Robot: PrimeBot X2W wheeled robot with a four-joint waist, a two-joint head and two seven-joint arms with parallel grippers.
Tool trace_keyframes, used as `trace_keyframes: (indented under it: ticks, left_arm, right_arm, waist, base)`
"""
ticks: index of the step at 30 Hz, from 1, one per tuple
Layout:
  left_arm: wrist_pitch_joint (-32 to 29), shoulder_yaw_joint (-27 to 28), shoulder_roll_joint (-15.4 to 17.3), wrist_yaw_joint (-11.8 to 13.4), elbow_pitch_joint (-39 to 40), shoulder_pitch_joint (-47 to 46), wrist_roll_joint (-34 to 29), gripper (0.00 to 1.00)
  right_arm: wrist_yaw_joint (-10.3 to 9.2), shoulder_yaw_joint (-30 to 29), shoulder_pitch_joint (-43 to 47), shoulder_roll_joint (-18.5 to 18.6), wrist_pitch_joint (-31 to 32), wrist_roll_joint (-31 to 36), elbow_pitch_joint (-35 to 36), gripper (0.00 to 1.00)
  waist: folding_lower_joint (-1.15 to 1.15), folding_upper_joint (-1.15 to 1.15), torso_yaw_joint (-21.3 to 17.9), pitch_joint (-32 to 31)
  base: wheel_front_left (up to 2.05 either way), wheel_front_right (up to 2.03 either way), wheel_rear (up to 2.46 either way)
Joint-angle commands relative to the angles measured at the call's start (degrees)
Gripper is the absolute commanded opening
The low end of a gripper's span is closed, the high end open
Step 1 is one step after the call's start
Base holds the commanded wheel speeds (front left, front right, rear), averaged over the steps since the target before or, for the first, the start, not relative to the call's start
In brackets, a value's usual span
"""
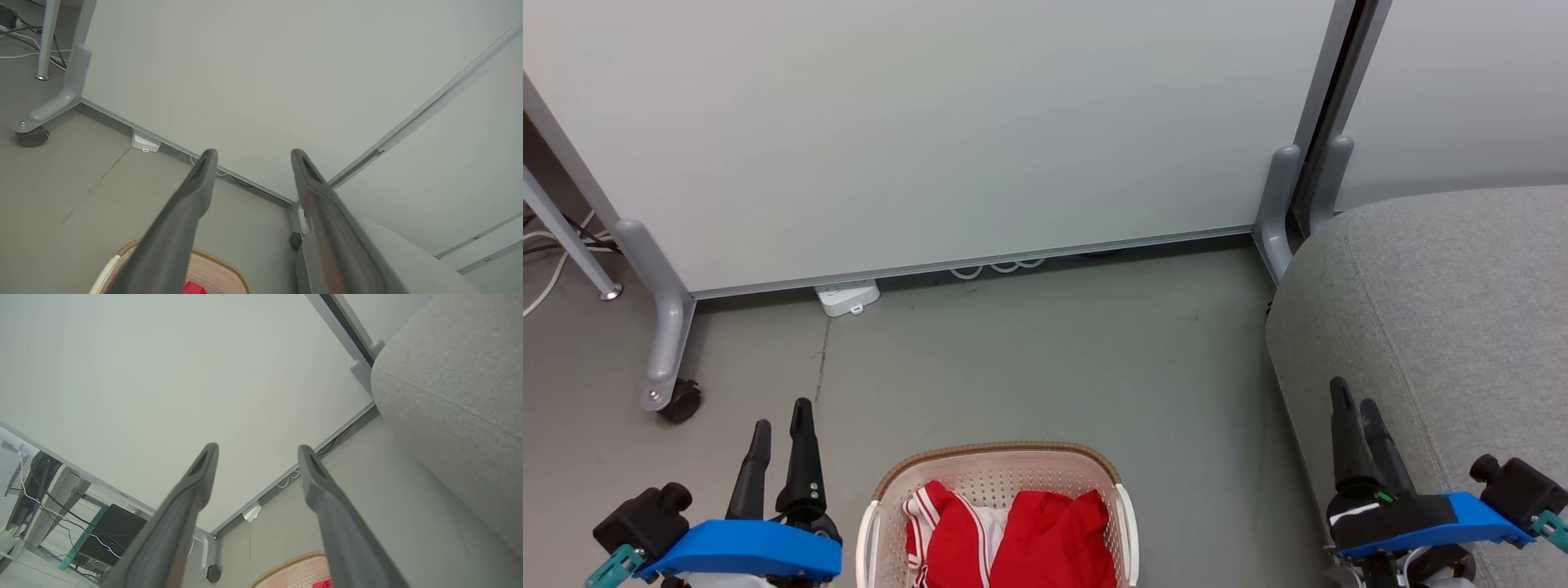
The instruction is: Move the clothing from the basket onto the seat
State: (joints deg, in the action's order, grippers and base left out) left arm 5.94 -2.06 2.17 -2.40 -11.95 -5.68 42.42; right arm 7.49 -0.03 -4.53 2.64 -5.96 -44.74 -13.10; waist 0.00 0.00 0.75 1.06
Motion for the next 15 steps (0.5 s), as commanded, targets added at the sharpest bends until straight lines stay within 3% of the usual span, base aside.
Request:
trace_keyframes:
  ticks: [1,15]
  left_arm:
    - [0.57,-0.29,0.53,0.36,0.45,-1.32,-2.03,1.0]
    - [2.96,-2.33,0.63,0.77,-0.32,-1.53,-12.12,1.0]
  right_arm:
    - [0.0,0.26,-1.49,0.23,-0.52,1.78,0.39,1.0]
    - [0.0,0.87,-1.42,0.26,-2.91,11.36,-0.36,1.0]
  waist:
    - [0.0,0.0,0.02,-0.02]
    - [0.0,0.0,0.28,0.0]
  base:
    - [0.0,0.0,0.0]
    - [0.0,0.0,0.0]
